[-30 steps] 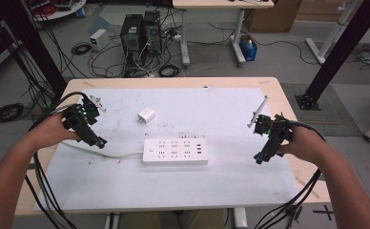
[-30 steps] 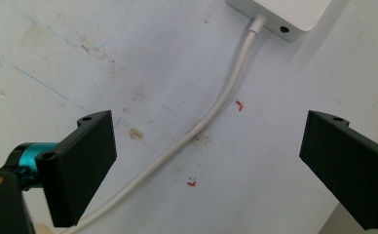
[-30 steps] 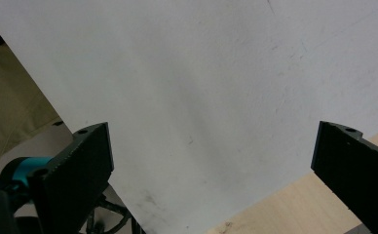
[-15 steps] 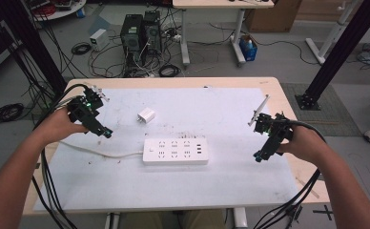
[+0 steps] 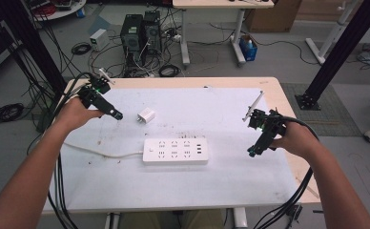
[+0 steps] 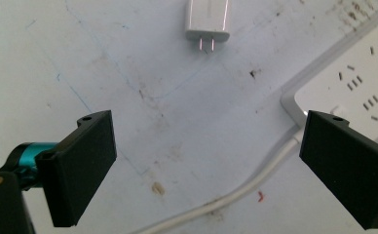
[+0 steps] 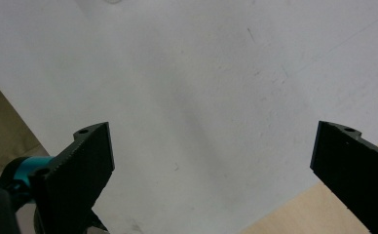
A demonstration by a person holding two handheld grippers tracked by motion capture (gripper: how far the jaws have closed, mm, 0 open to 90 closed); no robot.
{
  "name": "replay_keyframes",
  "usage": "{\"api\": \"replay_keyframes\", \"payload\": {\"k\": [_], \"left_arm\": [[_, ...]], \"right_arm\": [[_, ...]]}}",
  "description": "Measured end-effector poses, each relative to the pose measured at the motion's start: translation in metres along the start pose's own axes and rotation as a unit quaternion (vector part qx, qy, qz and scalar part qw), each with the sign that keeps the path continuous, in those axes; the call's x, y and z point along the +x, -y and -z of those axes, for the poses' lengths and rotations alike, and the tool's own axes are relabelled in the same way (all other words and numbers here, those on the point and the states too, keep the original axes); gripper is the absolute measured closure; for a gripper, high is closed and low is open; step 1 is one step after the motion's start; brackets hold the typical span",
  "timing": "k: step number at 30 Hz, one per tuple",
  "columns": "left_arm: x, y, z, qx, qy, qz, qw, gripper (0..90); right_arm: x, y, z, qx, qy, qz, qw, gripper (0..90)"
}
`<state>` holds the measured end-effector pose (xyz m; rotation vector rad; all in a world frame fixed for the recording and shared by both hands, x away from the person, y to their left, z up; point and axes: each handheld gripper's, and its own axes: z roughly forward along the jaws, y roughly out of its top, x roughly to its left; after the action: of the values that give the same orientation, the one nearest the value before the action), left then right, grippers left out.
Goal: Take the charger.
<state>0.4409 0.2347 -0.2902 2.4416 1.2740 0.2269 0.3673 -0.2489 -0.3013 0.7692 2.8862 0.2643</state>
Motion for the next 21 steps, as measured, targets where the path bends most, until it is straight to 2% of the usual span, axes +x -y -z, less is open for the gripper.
{"api": "replay_keyframes", "payload": {"k": [1, 3, 5, 6, 9, 10, 13, 16, 18, 19, 20, 21], "left_arm": [[0.001, -0.007, -0.006, -0.003, 0.001, 0.008, 1.0000, 6.5], [0.002, -0.011, -0.009, -0.007, 0.003, 0.010, 0.9999, 6.5], [0.004, -0.018, -0.024, 0.002, 0.000, 0.009, 1.0000, 6.5], [0.004, -0.018, -0.024, 0.002, 0.000, 0.009, 1.0000, 6.5], [0.007, -0.027, -0.039, -0.006, 0.007, 0.020, 0.9997, 6.5], [0.008, -0.028, -0.042, -0.005, 0.009, 0.018, 0.9998, 6.5], [0.009, -0.033, -0.051, -0.003, 0.004, 0.018, 0.9998, 6.5], [0.009, -0.038, -0.062, -0.013, 0.004, 0.029, 0.9995, 6.5], [0.006, -0.041, -0.071, -0.017, 0.010, 0.014, 0.9997, 6.5], [0.006, -0.041, -0.071, -0.017, 0.010, 0.014, 0.9997, 6.5], [0.003, -0.045, -0.080, -0.021, 0.007, -0.002, 0.9998, 6.4], [0.002, -0.046, -0.085, -0.021, 0.006, -0.005, 0.9997, 6.5]], "right_arm": [[0.000, -0.001, -0.001, 0.003, 0.001, -0.003, 1.0000, 1.4], [-0.001, -0.003, -0.003, 0.003, 0.000, -0.002, 1.0000, 1.4], [-0.002, -0.005, -0.003, 0.005, 0.001, -0.004, 1.0000, 1.4], [-0.002, -0.005, -0.003, 0.005, 0.001, -0.004, 1.0000, 1.4], [-0.005, -0.005, -0.004, 0.002, 0.003, -0.010, 0.9999, 1.4], [-0.006, -0.005, -0.004, 0.001, 0.004, -0.006, 1.0000, 1.4], [-0.007, -0.005, -0.003, 0.005, 0.003, -0.009, 0.9999, 1.4], [-0.009, -0.005, -0.001, 0.001, 0.004, -0.017, 0.9998, 1.4], [-0.010, -0.006, 0.000, 0.002, 0.004, -0.017, 0.9998, 1.4], [-0.010, -0.006, 0.000, 0.002, 0.004, -0.017, 0.9998, 1.4], [-0.010, -0.007, -0.001, 0.007, 0.004, -0.016, 0.9998, 1.4], [-0.011, -0.007, -0.002, 0.007, 0.004, -0.011, 0.9999, 1.4]]}}
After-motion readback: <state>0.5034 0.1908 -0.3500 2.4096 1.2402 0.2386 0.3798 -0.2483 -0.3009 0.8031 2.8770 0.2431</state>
